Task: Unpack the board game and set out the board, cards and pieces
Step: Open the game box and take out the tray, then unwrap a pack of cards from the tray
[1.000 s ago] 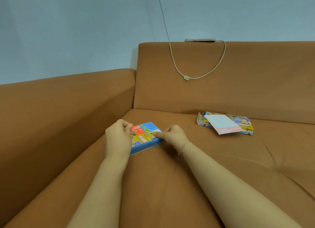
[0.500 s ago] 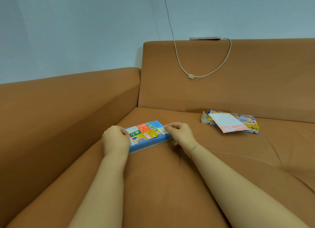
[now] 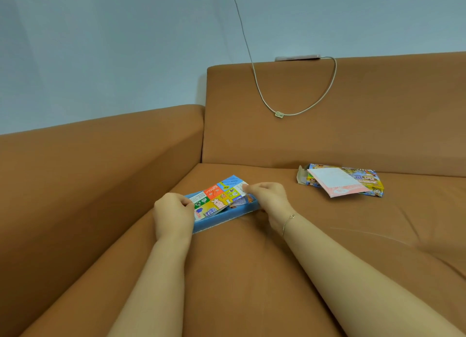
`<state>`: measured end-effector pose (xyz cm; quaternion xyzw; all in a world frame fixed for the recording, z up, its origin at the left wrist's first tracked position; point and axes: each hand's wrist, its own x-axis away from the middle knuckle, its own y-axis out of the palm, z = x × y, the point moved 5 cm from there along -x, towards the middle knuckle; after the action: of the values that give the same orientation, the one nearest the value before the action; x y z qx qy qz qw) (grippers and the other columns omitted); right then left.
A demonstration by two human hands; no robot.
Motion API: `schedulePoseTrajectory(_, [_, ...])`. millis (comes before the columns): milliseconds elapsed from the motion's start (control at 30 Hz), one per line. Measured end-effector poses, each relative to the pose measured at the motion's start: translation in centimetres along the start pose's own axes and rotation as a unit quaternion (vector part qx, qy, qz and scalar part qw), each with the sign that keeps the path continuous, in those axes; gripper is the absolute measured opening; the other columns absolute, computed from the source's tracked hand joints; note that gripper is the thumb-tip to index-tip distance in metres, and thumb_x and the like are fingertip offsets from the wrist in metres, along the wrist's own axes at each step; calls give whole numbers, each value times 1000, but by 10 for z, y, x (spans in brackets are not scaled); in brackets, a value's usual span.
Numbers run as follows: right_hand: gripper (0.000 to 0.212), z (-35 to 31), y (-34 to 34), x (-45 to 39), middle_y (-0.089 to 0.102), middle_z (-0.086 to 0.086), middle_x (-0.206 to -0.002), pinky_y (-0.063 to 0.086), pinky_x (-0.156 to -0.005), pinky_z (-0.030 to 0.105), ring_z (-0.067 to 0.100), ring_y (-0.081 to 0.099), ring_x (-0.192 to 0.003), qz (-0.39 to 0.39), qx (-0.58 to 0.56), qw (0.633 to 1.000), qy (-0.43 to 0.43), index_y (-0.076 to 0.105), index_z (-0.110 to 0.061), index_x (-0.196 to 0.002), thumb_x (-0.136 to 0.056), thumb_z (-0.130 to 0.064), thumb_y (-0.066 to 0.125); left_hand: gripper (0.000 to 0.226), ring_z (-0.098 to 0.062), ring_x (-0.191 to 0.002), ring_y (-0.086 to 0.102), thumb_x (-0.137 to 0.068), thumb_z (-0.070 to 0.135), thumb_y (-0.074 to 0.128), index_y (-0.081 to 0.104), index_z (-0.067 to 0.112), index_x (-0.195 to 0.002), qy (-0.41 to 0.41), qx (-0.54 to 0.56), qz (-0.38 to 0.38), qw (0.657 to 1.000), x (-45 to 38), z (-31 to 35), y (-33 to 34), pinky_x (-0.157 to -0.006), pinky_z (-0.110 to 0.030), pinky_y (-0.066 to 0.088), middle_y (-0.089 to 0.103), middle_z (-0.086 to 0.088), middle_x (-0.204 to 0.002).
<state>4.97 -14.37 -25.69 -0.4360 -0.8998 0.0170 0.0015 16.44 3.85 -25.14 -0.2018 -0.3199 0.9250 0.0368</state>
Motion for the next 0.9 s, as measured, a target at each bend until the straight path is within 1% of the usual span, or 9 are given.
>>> schedulePoseTrajectory(100, [21,-6,-12,-3,60,2,-69,39,-57,22,13,50,-63,50,-50,996,-49,61,-12,-65,-86,-17,66,16,-19,-76,58,-85,6,59,73,8,-78,14,29,13,999,1,3,-1,-60,-25,39,71,-7,-89])
schedulePoseTrajectory(200, [16,-14,-27,-5,59,7,-66,40,-41,17,10,50,-46,67,-139,987,-49,58,-7,-76,-92,-12,59,15,-20,-81,60,-84,11,62,72,17,-75,34,47,13,998,1,7,1,-67,-24,39,71,-2,-88])
schedulePoseTrajectory(267, [10,-16,-38,-5,63,13,-75,46,-42,16,7,56,-41,83,-184,978,-45,56,-1,-87,-94,-9,56,14,-21,-87,63,-83,16,63,70,23,-74,55,37,-1,998,2,13,6,-74,-28,45,71,1,-89])
schedulePoseTrajectory(400, [8,-10,-64,-8,57,20,-125,58,-61,20,13,68,-54,122,-288,950,-20,56,5,-97,-92,0,55,13,-19,-96,62,-84,19,61,72,25,-83,76,-9,-11,997,4,22,12,-89,-33,37,70,5,-93])
schedulePoseTrajectory(533, [3,-20,-108,-1,61,15,-103,58,-74,25,15,68,-57,174,-332,927,-16,55,1,-88,-91,2,55,10,-17,-100,60,-86,24,63,71,29,-88,83,-42,-24,995,4,24,16,-87,-32,28,70,5,-97])
schedulePoseTrajectory(633, [14,-30,-151,4,60,11,-94,56,-66,23,19,68,-82,206,-280,936,-49,52,-9,-80,-92,0,52,10,-17,-101,59,-87,25,63,71,29,-90,102,-49,-26,993,8,30,20,-86,-32,26,69,6,-99])
schedulePoseTrajectory(700, [8,-23,-172,7,61,16,-103,56,-64,21,22,67,-95,243,-281,927,-48,53,-5,-86,-91,1,52,10,-17,-101,59,-86,23,63,72,28,-89,122,-47,-24,991,11,33,22,-89,-33,27,69,6,-99])
schedulePoseTrajectory(800, [6,2,-182,7,61,22,-118,57,-52,20,18,70,-58,274,-297,915,-14,54,4,-93,-89,2,57,11,-18,-100,58,-87,23,62,71,29,-87,136,-47,-21,989,11,35,25,-91,-36,28,67,5,-98])
schedulePoseTrajectory(900, [26,17,-179,3,67,22,-91,57,-51,22,15,65,-42,259,-246,934,22,53,7,-113,-91,-6,59,11,-17,-98,59,-88,24,62,71,30,-86,133,-36,-22,990,10,35,26,-88,-34,28,65,6,-97])
